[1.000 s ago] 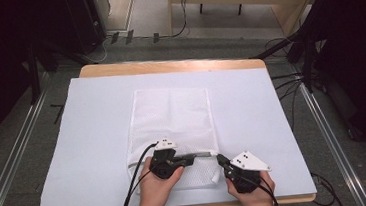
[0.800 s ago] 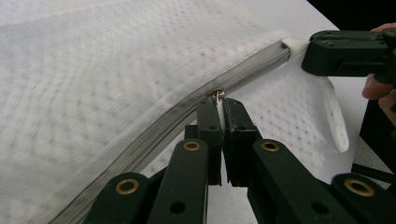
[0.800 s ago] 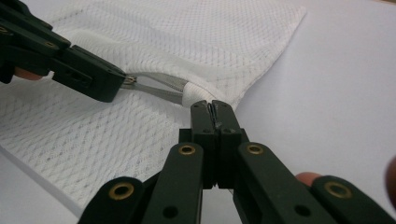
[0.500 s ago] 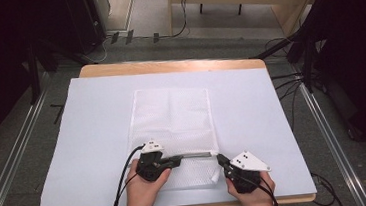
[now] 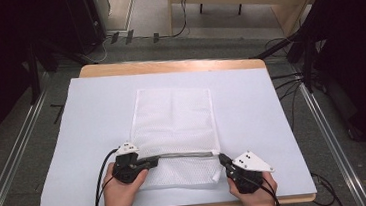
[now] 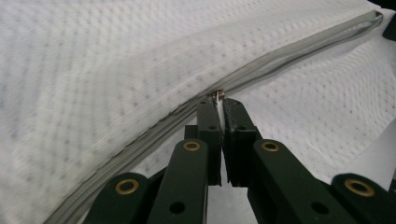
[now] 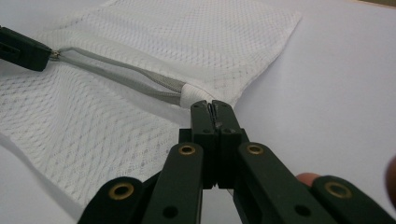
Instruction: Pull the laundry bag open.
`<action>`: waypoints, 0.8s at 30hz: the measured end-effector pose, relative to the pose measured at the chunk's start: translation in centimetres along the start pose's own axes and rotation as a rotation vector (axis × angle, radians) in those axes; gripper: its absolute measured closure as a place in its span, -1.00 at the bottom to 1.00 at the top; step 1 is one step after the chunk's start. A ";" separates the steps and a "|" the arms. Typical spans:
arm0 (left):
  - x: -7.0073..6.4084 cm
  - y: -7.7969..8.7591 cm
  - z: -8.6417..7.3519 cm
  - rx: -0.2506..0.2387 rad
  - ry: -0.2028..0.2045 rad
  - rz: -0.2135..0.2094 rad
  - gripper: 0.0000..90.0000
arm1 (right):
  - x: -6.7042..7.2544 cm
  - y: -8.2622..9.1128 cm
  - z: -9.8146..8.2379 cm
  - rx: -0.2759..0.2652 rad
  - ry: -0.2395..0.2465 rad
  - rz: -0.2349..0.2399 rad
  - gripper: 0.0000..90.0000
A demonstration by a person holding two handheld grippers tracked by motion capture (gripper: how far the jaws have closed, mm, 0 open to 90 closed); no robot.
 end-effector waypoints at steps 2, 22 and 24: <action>0.5 0.3 -0.1 0.001 0.008 0.005 0.95 | 0.0 0.1 0.1 -0.001 -0.004 -0.002 1.00; 4.6 4.1 -0.7 -0.048 0.091 0.049 0.95 | -0.6 0.7 0.4 -0.019 -0.013 -0.017 1.00; 4.8 4.4 -0.9 -0.044 0.094 0.052 0.95 | -0.6 0.7 0.4 -0.018 -0.013 -0.021 1.00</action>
Point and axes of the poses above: each handheld gripper's, and its own axes: y roughly backward along the jaws, z roughly out of its top, x roughly to its left, the point moved 4 cm from there along -y, roughly forward along the jaws, and after that the axes turned 12 degrees about y, right-handed, at the moved point
